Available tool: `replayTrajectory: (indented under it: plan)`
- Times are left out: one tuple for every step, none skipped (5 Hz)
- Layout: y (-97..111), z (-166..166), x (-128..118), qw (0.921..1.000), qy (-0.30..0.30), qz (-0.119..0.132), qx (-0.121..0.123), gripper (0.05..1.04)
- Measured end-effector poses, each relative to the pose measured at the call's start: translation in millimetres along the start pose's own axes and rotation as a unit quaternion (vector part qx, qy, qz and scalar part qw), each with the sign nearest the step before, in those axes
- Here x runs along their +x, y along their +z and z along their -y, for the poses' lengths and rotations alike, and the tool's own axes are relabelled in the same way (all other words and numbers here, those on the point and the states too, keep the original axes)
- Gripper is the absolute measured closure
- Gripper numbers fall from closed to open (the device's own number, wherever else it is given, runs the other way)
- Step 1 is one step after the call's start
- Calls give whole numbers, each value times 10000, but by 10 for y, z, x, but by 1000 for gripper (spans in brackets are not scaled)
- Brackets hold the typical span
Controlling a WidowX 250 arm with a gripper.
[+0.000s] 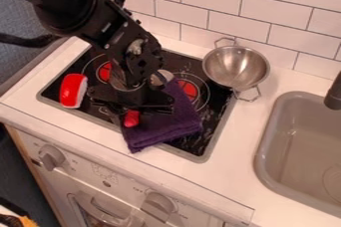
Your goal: Move red spoon to the upper side of the left burner
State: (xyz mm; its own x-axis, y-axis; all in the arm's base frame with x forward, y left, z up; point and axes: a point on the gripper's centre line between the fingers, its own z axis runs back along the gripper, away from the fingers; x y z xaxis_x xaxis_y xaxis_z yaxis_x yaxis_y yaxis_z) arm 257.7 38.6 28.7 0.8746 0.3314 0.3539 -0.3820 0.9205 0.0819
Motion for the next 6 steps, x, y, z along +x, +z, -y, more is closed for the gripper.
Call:
replayTrajectory:
  plan:
    - [3, -3, -1, 10000, 17, -4, 8, 666]
    - [0, 2, -15, 10000, 22, -48, -8, 668]
    - [60, 13, 6, 9999, 93, 6, -78, 699]
    - [191, 21, 106, 9995, 262, 134, -131, 705]
    - [367, 51, 257, 9979, 449, 361, -287, 705]
    - [471, -5, 452, 9928, 1060, 505, -225, 705]
